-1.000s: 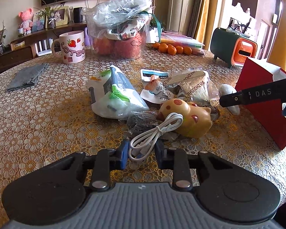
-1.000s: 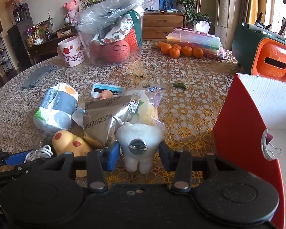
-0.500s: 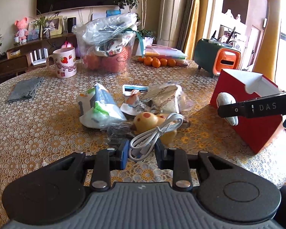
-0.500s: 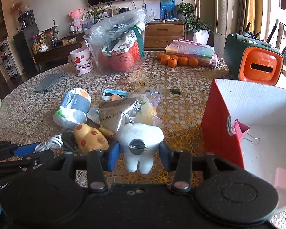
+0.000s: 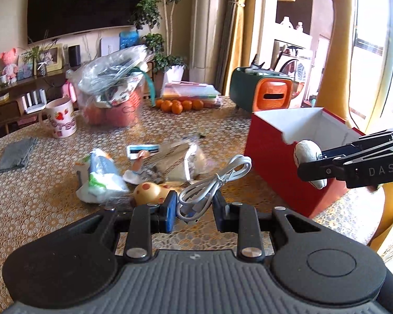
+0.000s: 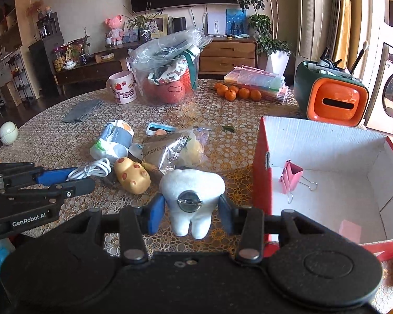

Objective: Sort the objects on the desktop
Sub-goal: 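Carry the white cable and tooth plush with both tools over the red box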

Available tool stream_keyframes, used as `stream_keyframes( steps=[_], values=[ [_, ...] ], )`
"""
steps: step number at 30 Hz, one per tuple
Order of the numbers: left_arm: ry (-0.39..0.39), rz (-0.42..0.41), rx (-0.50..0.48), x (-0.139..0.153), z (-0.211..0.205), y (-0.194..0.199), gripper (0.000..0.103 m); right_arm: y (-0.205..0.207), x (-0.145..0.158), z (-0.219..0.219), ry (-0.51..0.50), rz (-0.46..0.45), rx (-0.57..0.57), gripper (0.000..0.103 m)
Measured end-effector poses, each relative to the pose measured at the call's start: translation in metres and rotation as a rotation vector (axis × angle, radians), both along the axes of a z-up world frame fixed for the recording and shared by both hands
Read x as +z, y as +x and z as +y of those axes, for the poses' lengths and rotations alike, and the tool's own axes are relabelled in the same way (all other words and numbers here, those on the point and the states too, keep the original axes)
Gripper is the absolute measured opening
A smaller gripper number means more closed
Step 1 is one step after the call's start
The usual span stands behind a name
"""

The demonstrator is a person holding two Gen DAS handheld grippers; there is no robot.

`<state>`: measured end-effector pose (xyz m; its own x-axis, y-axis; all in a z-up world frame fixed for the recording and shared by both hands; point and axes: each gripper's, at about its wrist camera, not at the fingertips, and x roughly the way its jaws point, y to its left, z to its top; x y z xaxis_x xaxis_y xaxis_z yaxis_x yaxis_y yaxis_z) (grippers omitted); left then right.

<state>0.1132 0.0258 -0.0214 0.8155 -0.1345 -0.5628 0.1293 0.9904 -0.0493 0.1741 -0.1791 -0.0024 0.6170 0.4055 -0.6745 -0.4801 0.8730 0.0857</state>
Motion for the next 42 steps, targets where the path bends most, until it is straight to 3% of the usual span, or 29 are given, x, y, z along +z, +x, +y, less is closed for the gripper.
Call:
stream_keyframes(
  steps=[21,34,42],
  values=[
    [0.061,-0.026,-0.198,0.03,-0.107,0.027,0.027,-0.011,0.032,-0.106,-0.033,-0.04,-0.051,0.044],
    [0.127,-0.002,-0.319,0.03,-0.177,0.072,0.027,0.029,0.03,-0.176,-0.03,-0.036,-0.174,0.044],
    [0.183,0.093,-0.364,0.006,-0.215,0.118,0.027,0.069,0.017,-0.197,-0.029,0.004,-0.192,0.044]
  ],
)
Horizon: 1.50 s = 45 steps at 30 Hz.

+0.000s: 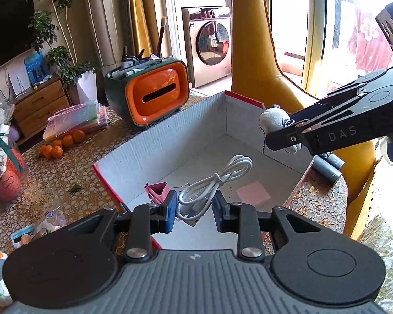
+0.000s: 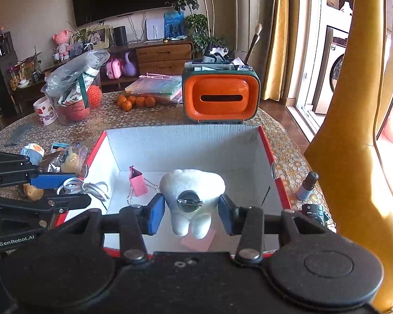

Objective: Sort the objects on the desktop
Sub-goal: 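Carry the white cable and tooth plush with both tools over the red box, then open both tools to release the cable and tooth plush into the box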

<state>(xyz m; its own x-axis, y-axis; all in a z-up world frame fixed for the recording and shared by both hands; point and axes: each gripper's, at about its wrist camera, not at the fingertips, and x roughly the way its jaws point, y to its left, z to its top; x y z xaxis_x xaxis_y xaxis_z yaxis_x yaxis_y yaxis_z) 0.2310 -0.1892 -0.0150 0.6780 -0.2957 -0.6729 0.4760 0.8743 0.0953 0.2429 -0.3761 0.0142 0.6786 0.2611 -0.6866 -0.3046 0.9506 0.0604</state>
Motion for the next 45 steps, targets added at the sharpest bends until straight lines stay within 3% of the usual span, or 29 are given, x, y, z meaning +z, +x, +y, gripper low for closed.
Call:
stream_keyframes(
  steps=[12,19,30,39,42,45],
  values=[
    [0.098,0.179,0.006,-0.041,-0.026,0.056,0.027,0.051,-0.047,0.001,-0.064,0.097,-0.011,0.044],
    [0.176,0.238,-0.022,-0.054,-0.038,0.066,0.027,0.069,-0.067,0.004,-0.112,0.159,-0.013,0.044],
    [0.248,0.439,-0.057,-0.071,-0.047,0.086,0.027,0.076,-0.077,0.014,-0.167,0.223,0.016,0.045],
    [0.236,0.476,-0.062,-0.074,-0.045,0.086,0.028,0.078,-0.079,0.018,-0.187,0.244,0.026,0.047],
    [0.224,0.459,-0.06,-0.07,-0.044,0.083,0.028,0.078,-0.077,0.017,-0.179,0.243,0.021,0.058],
    [0.188,0.428,-0.059,-0.063,-0.039,0.076,0.028,0.076,-0.073,0.015,-0.169,0.233,0.014,0.059]
  ],
)
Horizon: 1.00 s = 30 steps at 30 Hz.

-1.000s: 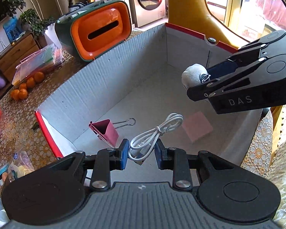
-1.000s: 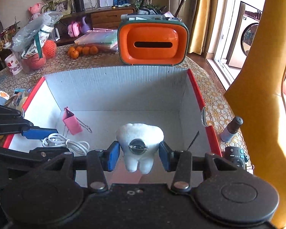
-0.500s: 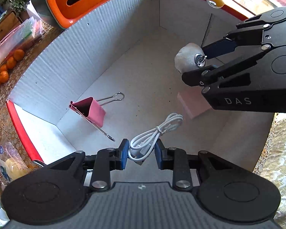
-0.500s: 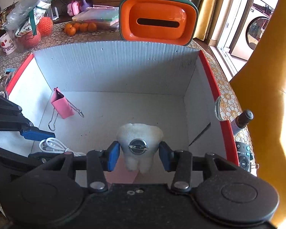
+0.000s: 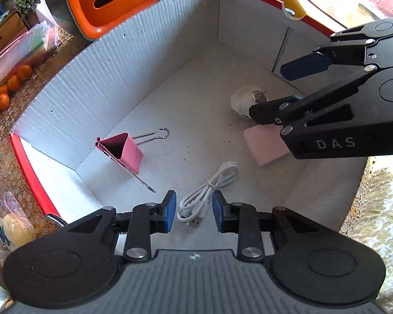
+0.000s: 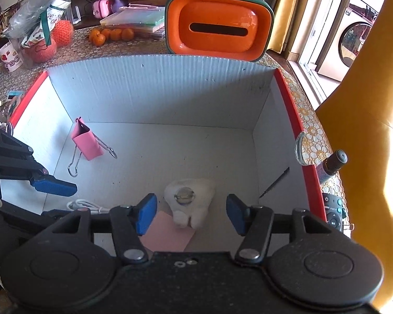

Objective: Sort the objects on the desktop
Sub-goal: 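Open both tools to release the cable and tooth plush into the box, then withdraw both tools from the box toward the remaining items on the table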

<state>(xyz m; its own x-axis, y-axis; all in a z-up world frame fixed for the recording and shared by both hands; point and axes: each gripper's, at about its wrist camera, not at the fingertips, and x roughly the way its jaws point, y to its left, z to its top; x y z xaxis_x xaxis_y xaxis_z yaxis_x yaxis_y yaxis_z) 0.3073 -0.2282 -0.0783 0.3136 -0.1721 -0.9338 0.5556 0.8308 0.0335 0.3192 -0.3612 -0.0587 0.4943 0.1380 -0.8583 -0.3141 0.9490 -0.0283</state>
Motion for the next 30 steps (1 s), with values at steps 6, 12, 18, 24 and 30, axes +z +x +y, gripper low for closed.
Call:
stream_keyframes(
  steps=[6,12,18,24,30],
  values=[
    [-0.079,-0.068,0.02,0.022,0.013,-0.016,0.028,-0.01,0.014,-0.002,0.047,-0.021,-0.012,0.059],
    [-0.144,-0.125,0.054,0.047,0.029,-0.033,0.028,-0.029,0.034,0.005,0.073,-0.051,0.002,0.059],
    [-0.207,-0.197,0.094,0.071,0.06,-0.052,0.028,-0.049,0.058,0.017,0.096,-0.094,0.004,0.06],
    [-0.254,-0.272,0.14,0.092,0.094,-0.079,0.028,-0.071,0.08,0.032,0.143,-0.141,0.009,0.062],
    [-0.285,-0.342,0.191,0.109,0.134,-0.105,0.028,-0.093,0.097,0.058,0.179,-0.192,0.033,0.064]
  ],
)
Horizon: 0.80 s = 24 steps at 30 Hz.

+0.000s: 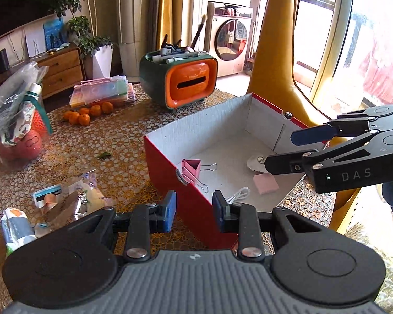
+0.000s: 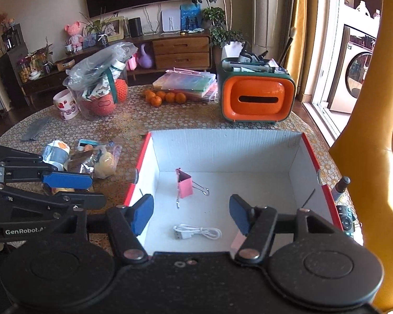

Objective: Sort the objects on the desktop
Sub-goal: 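Withdraw both tools from the box toward the remaining items on the table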

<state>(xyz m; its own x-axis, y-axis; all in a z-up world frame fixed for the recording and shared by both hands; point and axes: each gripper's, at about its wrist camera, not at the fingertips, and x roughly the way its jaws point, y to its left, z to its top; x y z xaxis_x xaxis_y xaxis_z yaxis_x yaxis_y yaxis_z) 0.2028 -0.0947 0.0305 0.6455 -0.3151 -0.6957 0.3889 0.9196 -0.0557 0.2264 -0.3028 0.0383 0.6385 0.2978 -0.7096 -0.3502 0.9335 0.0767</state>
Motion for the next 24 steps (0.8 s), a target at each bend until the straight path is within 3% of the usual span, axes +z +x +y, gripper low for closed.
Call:
stream_keyframes(
  steps=[3,5,14,17,24],
  values=[
    [-0.006,-0.028,0.03,0.005,0.02,-0.011,0.038,-0.01,0.005,0.013,0.027,-0.01,0.014,0.065],
    [-0.008,-0.055,0.053,0.007,0.032,-0.02,0.061,-0.017,0.008,0.023,0.045,-0.019,0.019,0.067],
    [-0.007,-0.128,0.126,0.014,0.082,-0.051,0.063,-0.042,0.014,0.073,0.071,-0.063,0.071,0.072],
    [-0.006,-0.143,0.153,0.014,0.099,-0.059,0.073,-0.05,0.013,0.088,0.081,-0.071,0.082,0.074],
    [0.016,-0.154,0.211,0.005,0.142,-0.064,0.081,-0.056,0.007,0.12,0.081,-0.085,0.113,0.083]
  ],
)
